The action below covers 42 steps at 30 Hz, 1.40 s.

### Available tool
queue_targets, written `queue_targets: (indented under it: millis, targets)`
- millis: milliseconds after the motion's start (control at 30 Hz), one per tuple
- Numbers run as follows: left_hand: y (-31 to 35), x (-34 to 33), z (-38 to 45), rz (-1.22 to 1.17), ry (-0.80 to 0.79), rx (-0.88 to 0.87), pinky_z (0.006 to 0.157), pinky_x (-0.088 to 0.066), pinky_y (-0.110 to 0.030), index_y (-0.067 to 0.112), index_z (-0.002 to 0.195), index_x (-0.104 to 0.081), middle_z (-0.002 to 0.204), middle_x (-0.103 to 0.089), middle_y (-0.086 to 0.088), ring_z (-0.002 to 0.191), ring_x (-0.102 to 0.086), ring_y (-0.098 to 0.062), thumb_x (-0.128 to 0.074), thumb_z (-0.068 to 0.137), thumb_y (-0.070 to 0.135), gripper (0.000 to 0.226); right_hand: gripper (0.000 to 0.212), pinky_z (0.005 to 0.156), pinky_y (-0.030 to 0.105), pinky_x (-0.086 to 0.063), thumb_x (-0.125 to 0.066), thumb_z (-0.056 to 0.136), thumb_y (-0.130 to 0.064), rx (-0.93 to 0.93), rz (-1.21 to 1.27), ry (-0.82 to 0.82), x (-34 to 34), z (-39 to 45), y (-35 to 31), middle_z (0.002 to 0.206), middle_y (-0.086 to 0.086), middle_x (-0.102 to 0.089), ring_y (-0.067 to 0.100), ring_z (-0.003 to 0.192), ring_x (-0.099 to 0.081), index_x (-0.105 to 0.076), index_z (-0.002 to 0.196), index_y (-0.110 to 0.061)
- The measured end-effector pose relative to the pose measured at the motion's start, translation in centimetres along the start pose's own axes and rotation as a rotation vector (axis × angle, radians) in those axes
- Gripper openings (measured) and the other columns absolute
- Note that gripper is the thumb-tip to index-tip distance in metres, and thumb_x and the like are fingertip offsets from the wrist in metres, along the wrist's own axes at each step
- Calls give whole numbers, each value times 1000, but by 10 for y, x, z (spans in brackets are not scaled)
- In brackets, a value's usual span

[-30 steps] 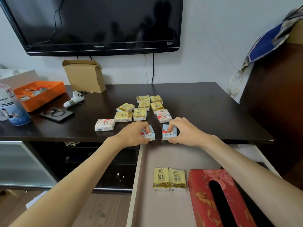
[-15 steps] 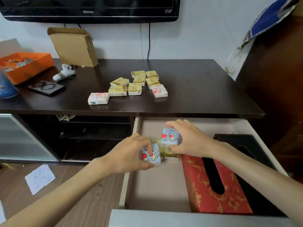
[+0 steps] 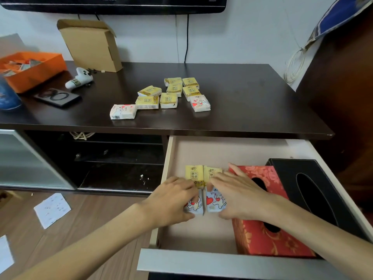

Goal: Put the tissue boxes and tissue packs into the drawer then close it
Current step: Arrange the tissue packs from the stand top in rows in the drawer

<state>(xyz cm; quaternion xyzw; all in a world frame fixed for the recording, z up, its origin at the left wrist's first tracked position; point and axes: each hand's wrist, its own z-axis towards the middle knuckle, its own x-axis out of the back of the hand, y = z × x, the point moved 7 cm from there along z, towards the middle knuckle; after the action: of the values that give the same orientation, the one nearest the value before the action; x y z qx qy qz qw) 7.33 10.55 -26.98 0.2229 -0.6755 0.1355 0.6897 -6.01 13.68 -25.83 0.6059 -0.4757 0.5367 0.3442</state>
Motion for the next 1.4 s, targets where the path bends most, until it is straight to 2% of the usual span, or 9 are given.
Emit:
queue_targets:
  millis: [233,400,533,633,700,933,1133,1267,1400]
  targets:
    - [3,-2,-1,19,-54,-24,102,-40,-34,24,111,-59,120,-57,6,111,-54,-17,-65,84,54,40,62,119,42,13,-74,73,-59,5,-13,-22,-5,2,0,119,-16,-52,9,121,-48,-56,126,-33]
    - [-9,18,2,-62,74,-46,102,-46,-34,25,122,-61,126,-59,7,117,-55,-13,-68,86,48,43,75,126,39,-7,-73,75,-65,-1,4,85,13,9,16,133,-13,-51,11,128,-45,-55,137,-27]
    - [-29,10,21,106,-122,-30,121,-13,-33,19,148,-40,162,-31,-1,151,-21,-19,-69,82,58,82,98,125,44,-5,-74,67,-74,-16,-253,-78,9,26,17,144,2,-52,20,138,-41,-53,140,-12]
    - [-31,-3,33,173,-253,-30,120,-21,-40,15,142,-48,153,-42,-4,142,-36,-24,-69,80,61,80,74,125,47,-9,-79,63,-74,-14,-356,-176,2,40,8,119,2,-65,21,123,-54,-65,104,-15]
    - [-29,-8,37,162,-269,-22,115,-29,-42,14,135,-54,143,-50,-2,130,-47,-25,-69,79,60,74,63,124,48,-13,-80,61,-74,-25,-341,-190,1,44,8,92,-3,-65,18,99,-62,-51,77,-20]
    - [-25,-15,38,66,-181,-14,100,-44,-39,16,130,-56,139,-52,1,118,-53,-26,-71,82,52,62,63,122,48,-16,-81,64,-70,-35,-293,-143,0,43,15,64,-10,-44,8,58,-34,-39,66,-22]
    - [-24,-15,37,60,-125,-3,103,-44,-40,16,128,-57,137,-54,-2,121,-54,-25,-62,84,62,64,61,109,43,-28,-80,67,-69,-33,-277,-157,4,40,13,84,-7,-48,17,87,-43,-45,71,-20]
    - [-25,-13,38,58,-47,-6,107,-38,-37,17,128,-58,138,-52,0,125,-50,-21,-58,82,67,68,63,104,39,-33,-78,69,-69,-20,-250,-157,6,36,15,104,-2,-48,20,107,-43,-64,102,-17]
    - [-24,-7,37,74,-13,-12,113,-28,-35,22,132,-56,144,-43,3,138,-33,-15,-55,83,70,69,62,87,36,-41,-76,70,-71,-20,-127,-134,13,35,19,106,-4,-51,18,103,-44,-61,101,-19]
